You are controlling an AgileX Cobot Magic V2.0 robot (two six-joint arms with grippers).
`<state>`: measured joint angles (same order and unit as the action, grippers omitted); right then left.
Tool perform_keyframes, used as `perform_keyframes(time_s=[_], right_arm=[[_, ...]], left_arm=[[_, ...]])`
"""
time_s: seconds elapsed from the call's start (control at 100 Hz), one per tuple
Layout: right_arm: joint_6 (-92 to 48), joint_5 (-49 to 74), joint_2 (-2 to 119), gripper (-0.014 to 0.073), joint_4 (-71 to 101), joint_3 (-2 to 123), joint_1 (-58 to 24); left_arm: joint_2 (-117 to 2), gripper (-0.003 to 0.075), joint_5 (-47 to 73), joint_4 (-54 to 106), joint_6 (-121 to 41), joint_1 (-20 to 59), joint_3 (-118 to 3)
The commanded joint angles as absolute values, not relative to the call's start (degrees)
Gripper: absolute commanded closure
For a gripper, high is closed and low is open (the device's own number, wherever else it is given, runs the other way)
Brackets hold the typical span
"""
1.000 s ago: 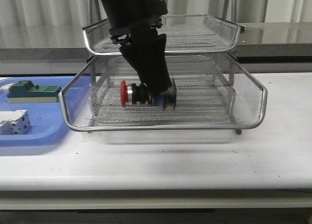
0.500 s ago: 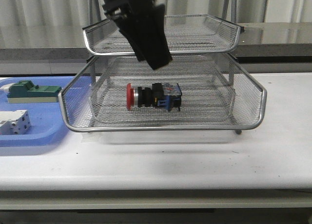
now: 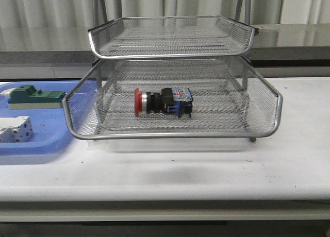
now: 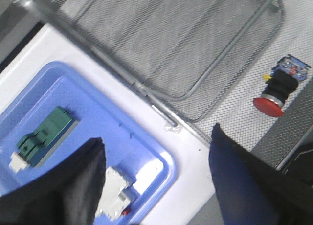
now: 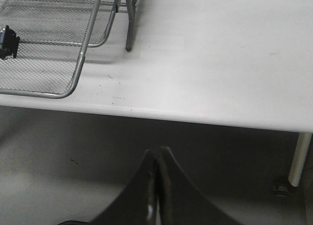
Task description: Place button on rack with both arms
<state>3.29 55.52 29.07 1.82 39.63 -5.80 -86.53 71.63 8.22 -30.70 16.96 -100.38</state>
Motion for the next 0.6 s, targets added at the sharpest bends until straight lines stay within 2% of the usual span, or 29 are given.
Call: perform_keyframes(time_s=[0.0, 0.3, 0.59], right_arm=[[3.1, 52.0, 29.2, 0.0664, 1.6, 41.6, -5.3], [3.1, 52.0, 29.2, 0.0664, 1.6, 41.6, -5.3], [3.1, 52.0, 29.2, 0.0664, 1.6, 41.6, -5.3]], left_arm=[[-80.1, 0.0279, 72.7, 9.0, -28.1, 12.8, -98.8], [-60.6, 0.0279, 55.6, 11.3, -26.3, 1.3, -75.2], [-39.5, 0.0279, 30.6, 16.9, -26.2, -0.8, -48.6]])
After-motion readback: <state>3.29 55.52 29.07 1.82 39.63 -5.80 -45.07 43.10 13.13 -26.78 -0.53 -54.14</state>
